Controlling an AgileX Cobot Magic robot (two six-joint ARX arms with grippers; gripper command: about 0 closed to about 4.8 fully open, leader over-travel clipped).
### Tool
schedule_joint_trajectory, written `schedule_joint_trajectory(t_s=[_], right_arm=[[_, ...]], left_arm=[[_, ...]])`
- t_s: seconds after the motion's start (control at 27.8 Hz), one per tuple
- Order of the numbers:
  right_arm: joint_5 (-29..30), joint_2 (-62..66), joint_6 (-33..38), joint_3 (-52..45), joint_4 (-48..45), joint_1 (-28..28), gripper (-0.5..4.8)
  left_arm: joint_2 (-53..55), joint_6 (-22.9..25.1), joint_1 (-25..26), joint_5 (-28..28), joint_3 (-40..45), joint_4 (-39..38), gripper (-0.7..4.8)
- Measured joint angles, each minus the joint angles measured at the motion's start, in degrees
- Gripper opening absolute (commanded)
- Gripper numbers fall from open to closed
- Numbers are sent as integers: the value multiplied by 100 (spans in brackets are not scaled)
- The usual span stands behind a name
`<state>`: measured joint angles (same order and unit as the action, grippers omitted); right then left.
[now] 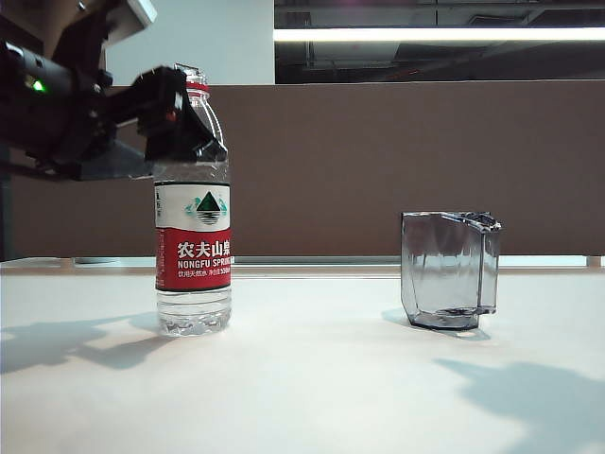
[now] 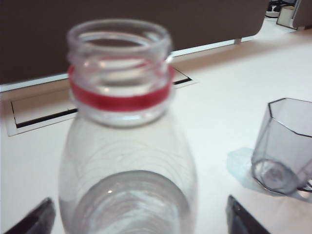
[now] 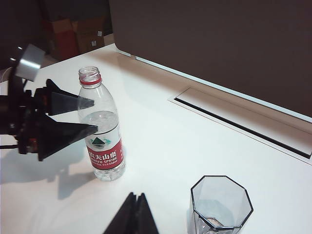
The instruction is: Pick up the mineral water bottle with the left hand on the table and pour water into the mug until it's half full.
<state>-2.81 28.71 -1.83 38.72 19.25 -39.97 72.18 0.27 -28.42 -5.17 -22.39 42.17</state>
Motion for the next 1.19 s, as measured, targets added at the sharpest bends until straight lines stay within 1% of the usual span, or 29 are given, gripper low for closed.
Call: schedule_joint_trajectory(t_s=[0.14,0.25,0.54,0.79,1.04,1.19], right_arm=[[0,0,0,0,177,0,-6],[17,0,0,0,345,0,-5],[24,0,0,0,627,0,-6],[22,-2,0,0,710,0,-6],[24,-2,0,0,728,0,-6],[24,-2,0,0,728,0,-6]], left_arm=[[529,11,162,4,0,669,479],[763,11,164,0,-2,848,479],[1207,11,160,0,-4,1143,479],[1528,-111,160,0,-9,1469,479],[1939,-122,160,0,-90,1700,479],[1969,-127,72,2,-138,1814,479]])
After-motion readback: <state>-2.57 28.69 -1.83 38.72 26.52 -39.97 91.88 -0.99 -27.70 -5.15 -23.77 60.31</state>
